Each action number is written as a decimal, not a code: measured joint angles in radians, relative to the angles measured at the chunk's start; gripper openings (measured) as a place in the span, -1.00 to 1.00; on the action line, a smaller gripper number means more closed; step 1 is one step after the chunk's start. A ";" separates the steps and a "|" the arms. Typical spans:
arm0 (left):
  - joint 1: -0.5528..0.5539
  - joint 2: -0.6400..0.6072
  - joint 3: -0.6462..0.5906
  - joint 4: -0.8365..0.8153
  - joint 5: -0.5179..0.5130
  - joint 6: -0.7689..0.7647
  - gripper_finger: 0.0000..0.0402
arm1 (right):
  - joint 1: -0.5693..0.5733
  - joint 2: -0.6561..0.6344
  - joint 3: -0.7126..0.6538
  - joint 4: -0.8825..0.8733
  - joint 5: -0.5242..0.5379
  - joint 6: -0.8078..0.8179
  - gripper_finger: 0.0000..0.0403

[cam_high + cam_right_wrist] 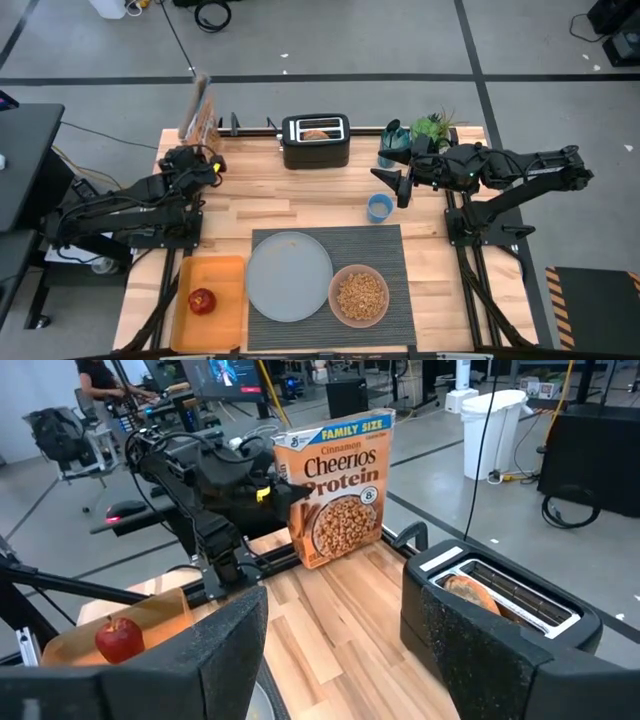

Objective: Arrange a breakfast setting
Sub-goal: Pour the cereal into the orange bowl, then put the bagel on the gray plate

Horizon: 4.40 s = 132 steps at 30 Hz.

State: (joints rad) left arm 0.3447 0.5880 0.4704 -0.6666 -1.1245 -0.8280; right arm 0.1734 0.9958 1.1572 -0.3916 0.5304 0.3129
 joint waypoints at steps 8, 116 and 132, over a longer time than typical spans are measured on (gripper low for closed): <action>0.000 0.001 -0.003 0.097 0.068 -0.054 -0.94 | 0.000 0.000 0.000 0.000 0.000 -0.001 0.34; -0.156 0.295 0.663 0.449 0.845 0.694 -0.06 | -0.677 0.900 0.540 -0.116 -0.643 -0.547 0.01; -0.156 0.295 0.663 0.443 0.839 0.709 -0.06 | -0.689 0.943 0.539 -0.079 -0.582 -0.614 -0.21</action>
State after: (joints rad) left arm 0.1886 0.8833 1.1332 -0.2234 -0.2859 -0.1188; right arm -0.5152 1.9385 1.6960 -0.4711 -0.0518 -0.3011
